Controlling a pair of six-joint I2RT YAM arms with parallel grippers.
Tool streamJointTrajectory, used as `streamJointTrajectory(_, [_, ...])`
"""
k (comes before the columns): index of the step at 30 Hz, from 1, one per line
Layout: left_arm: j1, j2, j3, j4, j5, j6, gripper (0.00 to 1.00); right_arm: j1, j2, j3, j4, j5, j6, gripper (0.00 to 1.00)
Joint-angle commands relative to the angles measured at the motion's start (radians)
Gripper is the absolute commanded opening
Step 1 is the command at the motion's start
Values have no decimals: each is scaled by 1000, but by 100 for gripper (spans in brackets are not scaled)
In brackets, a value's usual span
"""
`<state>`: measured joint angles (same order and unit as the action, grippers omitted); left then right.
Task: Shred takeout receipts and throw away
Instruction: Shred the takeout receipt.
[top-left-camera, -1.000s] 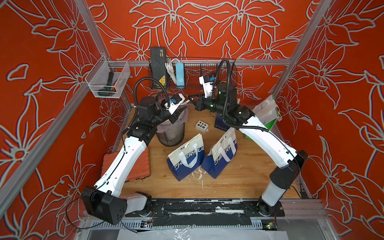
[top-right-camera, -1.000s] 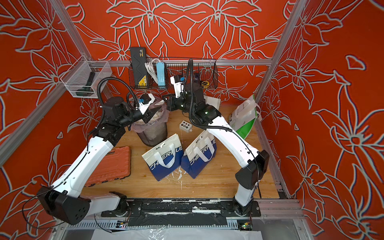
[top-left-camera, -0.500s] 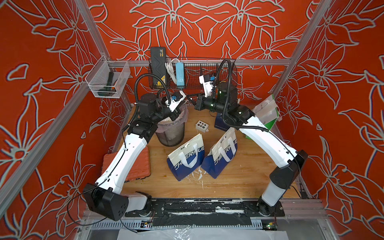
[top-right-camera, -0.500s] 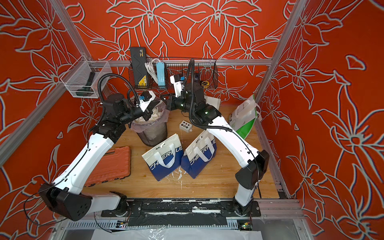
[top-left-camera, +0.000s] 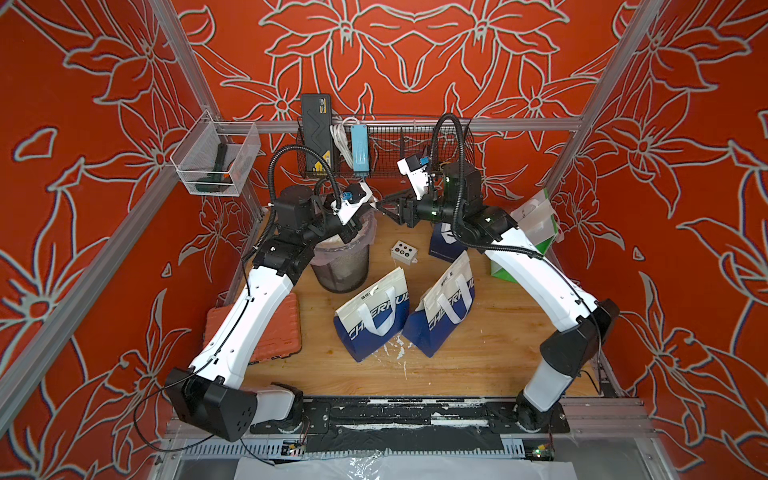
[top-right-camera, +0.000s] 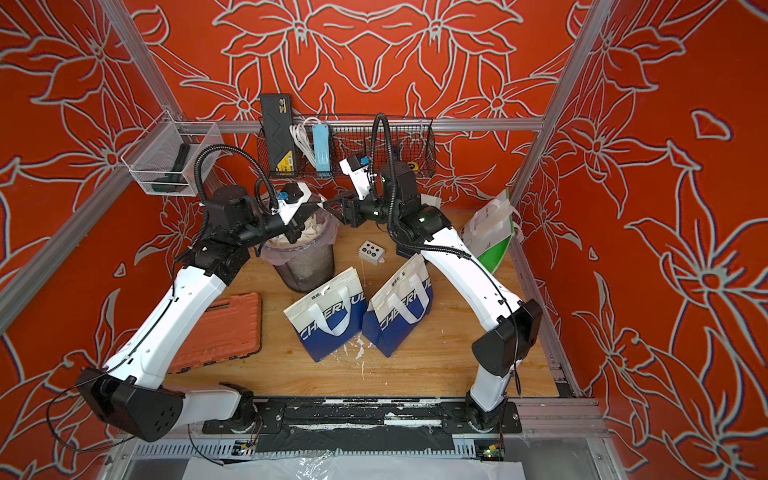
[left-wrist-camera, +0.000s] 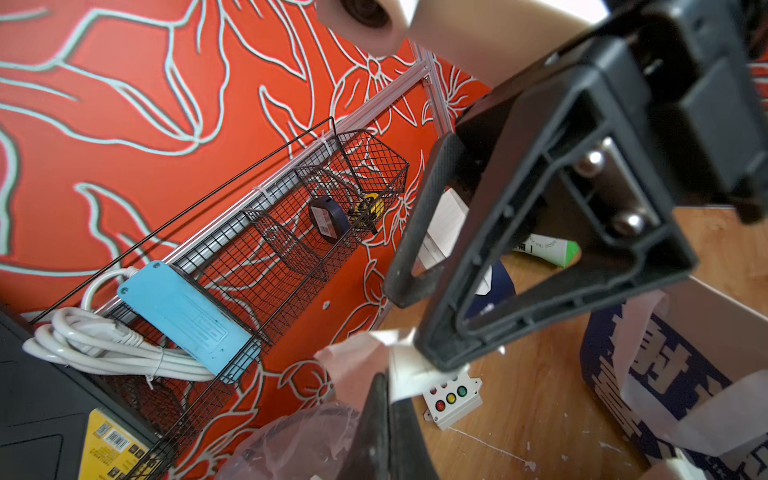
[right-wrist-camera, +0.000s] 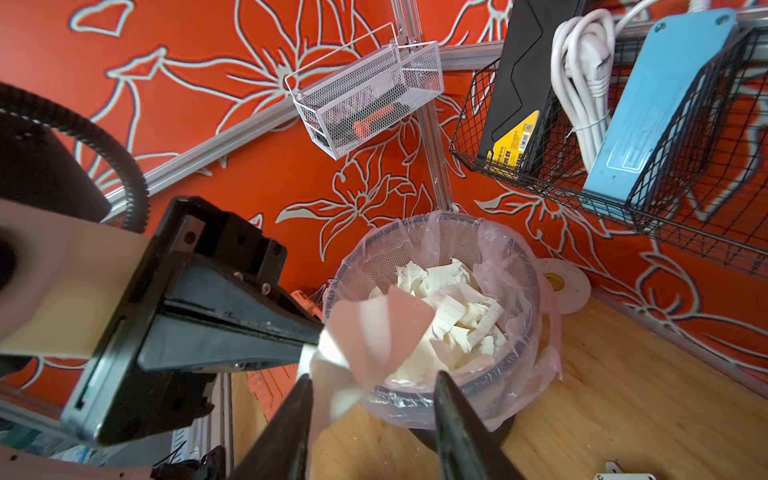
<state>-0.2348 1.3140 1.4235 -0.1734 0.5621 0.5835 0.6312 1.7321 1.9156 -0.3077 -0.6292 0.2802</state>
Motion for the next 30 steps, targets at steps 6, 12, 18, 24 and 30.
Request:
streamJointTrajectory(6, [11, 3, 45, -20, 53, -10, 0, -24, 38, 35, 30, -233, -18, 48])
streamJointTrajectory(12, [11, 10, 53, -26, 66, -6, 0, -24, 58, 48, 3, -271, -33, 50])
streamJointTrajectory(18, [11, 12, 49, -28, 82, -10, 0, -24, 71, 55, 60, -281, 13, 42])
streamJointTrajectory(24, [11, 17, 52, -42, 101, -10, 0, -22, 86, 72, 95, -314, 43, 29])
streamJointTrajectory(30, [15, 15, 54, -47, 90, -10, 0, -22, 85, 76, 72, -326, 24, 0])
